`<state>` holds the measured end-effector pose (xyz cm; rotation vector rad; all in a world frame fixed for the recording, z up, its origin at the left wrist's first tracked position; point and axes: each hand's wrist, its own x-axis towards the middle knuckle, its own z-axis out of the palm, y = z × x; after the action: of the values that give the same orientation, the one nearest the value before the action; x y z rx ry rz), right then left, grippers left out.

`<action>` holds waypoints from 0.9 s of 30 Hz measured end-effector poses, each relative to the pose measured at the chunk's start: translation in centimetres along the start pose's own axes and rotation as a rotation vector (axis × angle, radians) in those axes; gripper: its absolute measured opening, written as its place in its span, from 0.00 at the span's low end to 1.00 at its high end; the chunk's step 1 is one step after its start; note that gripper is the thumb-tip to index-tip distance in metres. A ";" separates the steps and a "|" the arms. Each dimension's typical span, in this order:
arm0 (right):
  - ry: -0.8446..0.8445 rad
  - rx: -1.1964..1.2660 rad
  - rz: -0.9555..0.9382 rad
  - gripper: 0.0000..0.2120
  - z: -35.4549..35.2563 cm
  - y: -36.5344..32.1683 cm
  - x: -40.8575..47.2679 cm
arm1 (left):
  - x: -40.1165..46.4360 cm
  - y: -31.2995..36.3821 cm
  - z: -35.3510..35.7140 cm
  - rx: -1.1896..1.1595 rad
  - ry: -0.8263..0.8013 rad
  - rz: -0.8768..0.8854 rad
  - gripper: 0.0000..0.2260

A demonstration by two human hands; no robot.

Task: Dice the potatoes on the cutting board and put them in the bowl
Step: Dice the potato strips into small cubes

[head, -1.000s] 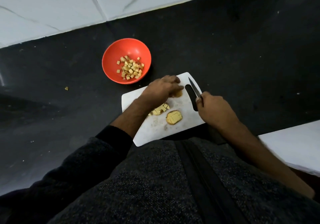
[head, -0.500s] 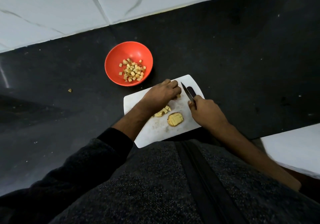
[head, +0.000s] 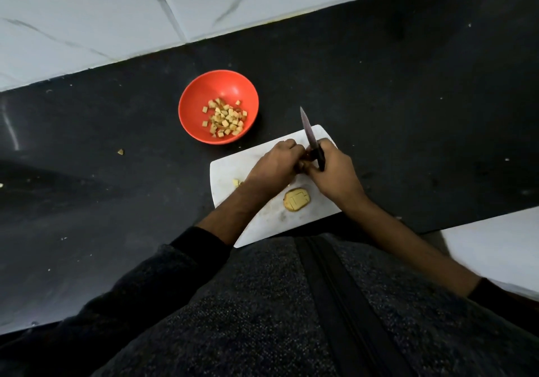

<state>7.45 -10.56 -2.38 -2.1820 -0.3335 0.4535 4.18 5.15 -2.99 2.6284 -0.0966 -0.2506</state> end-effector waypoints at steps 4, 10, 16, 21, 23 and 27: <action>0.042 -0.009 0.006 0.06 0.3 0.2 0.5 | -0.4 -0.1 -0.6 -0.207 0.012 -0.126 0.11; 0.053 -0.011 0.088 0.07 -0.1 0.2 1.8 | -1.3 -0.7 -1.2 -0.223 -0.018 -0.164 0.22; -0.010 -0.023 0.078 0.05 0.2 -0.5 2.8 | -1.5 -0.2 -1.4 -0.194 0.097 -0.173 0.20; -0.087 0.052 0.100 0.06 0.2 -0.4 2.7 | -0.7 -0.9 -1.1 -0.111 0.142 -0.235 0.18; -0.092 0.029 0.088 0.07 0.1 -0.4 2.8 | -0.4 -1.1 -1.0 -0.086 0.144 -0.226 0.12; -0.070 -0.105 0.045 0.07 0.2 -0.4 3.2 | 0.1 -0.8 -1.1 -0.129 0.127 -0.229 0.09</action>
<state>10.18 -8.95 -2.77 -2.2833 -0.3534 0.5490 4.50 6.40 -2.47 2.5179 0.2563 -0.1609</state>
